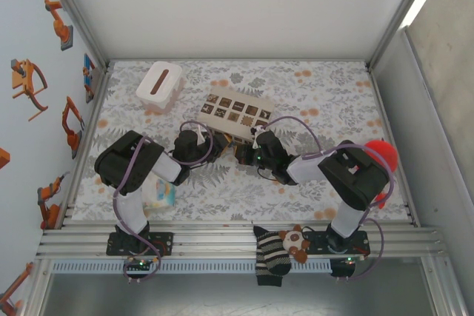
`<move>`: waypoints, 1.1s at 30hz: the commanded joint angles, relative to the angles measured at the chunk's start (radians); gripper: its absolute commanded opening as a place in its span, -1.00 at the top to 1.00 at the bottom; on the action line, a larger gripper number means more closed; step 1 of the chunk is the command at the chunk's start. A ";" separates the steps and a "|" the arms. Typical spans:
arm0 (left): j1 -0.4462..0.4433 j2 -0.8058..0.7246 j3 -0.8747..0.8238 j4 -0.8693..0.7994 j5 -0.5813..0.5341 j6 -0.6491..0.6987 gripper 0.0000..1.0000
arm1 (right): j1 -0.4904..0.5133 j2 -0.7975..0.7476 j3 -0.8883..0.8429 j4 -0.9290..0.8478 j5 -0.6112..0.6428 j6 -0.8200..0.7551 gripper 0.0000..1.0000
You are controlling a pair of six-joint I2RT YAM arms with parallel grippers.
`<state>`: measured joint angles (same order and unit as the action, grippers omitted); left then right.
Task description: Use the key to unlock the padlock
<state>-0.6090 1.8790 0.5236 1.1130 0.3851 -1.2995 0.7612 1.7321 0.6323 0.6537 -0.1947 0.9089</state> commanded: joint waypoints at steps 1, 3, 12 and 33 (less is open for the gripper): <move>-0.008 0.014 0.013 0.012 0.001 0.000 0.71 | 0.016 0.005 0.033 0.076 -0.016 0.052 1.00; -0.008 0.014 0.012 0.012 0.001 0.002 0.75 | 0.016 0.005 0.032 0.084 -0.015 0.061 1.00; -0.009 0.011 0.013 0.004 0.004 0.009 0.81 | 0.009 -0.010 0.055 0.103 -0.035 0.081 1.00; -0.026 0.012 0.030 0.003 0.015 0.016 0.96 | -0.059 -0.009 0.122 0.119 -0.096 0.144 1.00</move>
<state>-0.6075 1.8790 0.5434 1.1339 0.3393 -1.3018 0.7147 1.7409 0.6857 0.6323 -0.2771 1.0313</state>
